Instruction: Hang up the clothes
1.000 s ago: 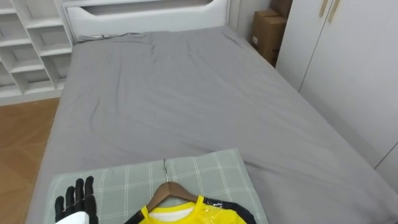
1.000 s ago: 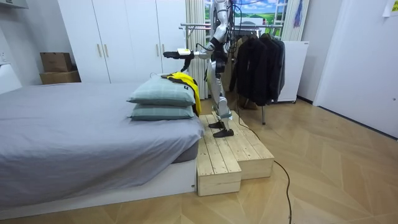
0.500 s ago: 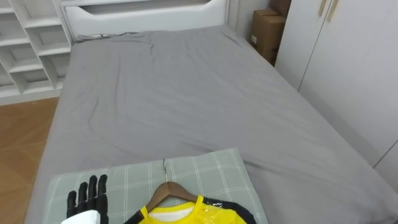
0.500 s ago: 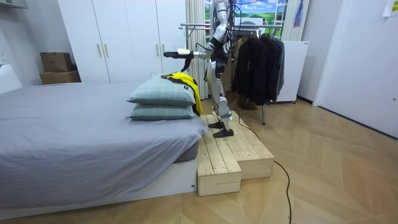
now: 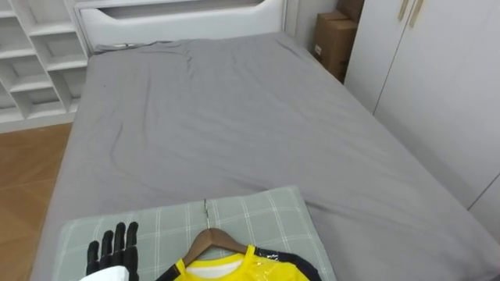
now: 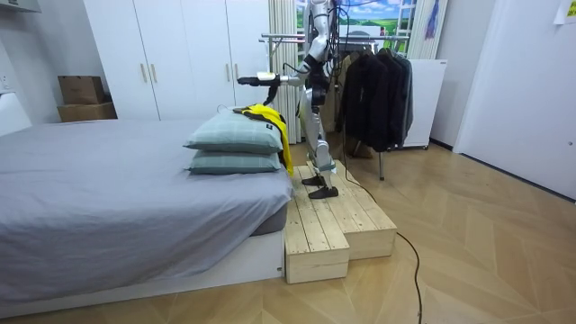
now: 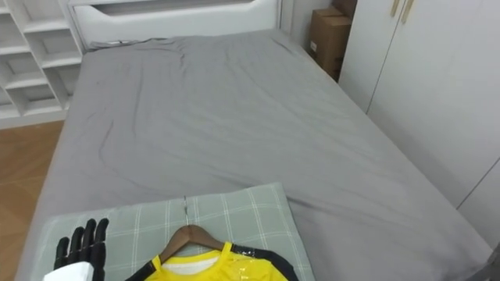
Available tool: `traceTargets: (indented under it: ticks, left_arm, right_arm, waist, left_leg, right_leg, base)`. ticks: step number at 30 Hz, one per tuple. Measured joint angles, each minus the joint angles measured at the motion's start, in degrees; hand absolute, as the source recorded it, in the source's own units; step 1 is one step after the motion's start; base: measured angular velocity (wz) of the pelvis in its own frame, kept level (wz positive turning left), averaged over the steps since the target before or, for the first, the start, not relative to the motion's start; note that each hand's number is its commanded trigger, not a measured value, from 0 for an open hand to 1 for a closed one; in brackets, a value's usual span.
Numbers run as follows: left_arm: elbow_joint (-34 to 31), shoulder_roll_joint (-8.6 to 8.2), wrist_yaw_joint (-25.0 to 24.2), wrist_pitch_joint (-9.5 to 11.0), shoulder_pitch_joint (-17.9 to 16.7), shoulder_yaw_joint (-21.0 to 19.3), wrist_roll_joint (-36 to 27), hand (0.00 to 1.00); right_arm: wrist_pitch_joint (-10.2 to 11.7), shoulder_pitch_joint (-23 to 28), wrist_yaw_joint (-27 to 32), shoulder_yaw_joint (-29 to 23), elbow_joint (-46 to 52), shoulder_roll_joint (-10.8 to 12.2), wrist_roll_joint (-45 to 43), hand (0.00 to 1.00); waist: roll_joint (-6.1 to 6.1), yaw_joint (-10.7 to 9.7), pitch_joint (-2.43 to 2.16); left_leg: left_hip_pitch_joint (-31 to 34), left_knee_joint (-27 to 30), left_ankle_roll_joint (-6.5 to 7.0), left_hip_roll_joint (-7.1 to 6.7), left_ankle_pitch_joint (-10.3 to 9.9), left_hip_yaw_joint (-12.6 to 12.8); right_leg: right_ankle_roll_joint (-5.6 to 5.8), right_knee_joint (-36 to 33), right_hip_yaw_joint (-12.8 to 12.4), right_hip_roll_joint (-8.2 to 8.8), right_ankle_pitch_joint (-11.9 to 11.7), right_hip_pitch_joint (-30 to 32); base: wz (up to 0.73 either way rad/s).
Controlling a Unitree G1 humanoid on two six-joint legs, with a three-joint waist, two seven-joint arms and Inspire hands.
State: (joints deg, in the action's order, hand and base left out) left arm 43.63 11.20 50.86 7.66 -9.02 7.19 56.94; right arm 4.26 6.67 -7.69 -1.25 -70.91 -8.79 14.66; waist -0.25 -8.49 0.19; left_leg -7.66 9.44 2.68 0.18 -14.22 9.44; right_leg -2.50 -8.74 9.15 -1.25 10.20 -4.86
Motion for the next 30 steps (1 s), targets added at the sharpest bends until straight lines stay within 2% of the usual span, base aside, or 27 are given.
traceTargets:
  ticks: [14, 22, 27, 30]
  left_arm:
    - [5.55, -1.59, -2.69, -0.04, 1.99, -0.14, -1.36, 0.0]
    - [5.54, -1.61, -3.37, -0.03, 3.16, -0.27, -2.01, 0.0]
    - [7.38, -1.6, -4.62, -0.11, 4.1, -0.27, -4.57, 0.0]
    - [7.39, -1.57, -5.39, -0.25, 5.31, -0.01, -5.87, 0.0]
  right_arm:
    - [0.08, 0.57, 1.32, 0.57, -0.29, 0.04, 0.87, 0.0]
    - [0.04, 1.46, 1.26, 0.42, -0.32, 0.04, 0.88, 0.0]
    - [-0.09, 1.69, 0.93, 0.43, -0.33, 0.17, 1.3, 0.0]
    - [-0.12, 1.66, 0.22, 0.58, -0.24, 0.17, 2.49, 0.0]
  waist:
    - [-0.4, -0.47, 0.12]
    - [-0.63, -0.66, 0.1]
    - [-0.84, -0.82, 0.08]
    - [-0.88, -1.66, -0.12]
  left_leg:
    - [0.06, -0.27, 0.0, 0.06, 0.0, 1.61]
    - [-0.63, -0.58, 0.0, 0.2, 0.0, 1.65]
    - [-0.74, -0.88, -0.01, 0.46, -0.01, 2.78]
    - [0.17, -0.75, -0.01, 0.46, -0.01, 2.69]
  right_leg:
    - [0.1, -0.25, -1.76, -0.2, -0.09, 0.91]
    - [0.12, -0.89, -3.21, -0.5, -0.12, 0.78]
    - [-0.11, -1.03, -3.87, -0.79, -0.33, 1.13]
    - [-0.11, -0.93, -3.81, -0.76, -0.61, 1.66]
  base:
    - [-0.06]
    - [-0.1]
    - [-0.09]
    - [0.01]
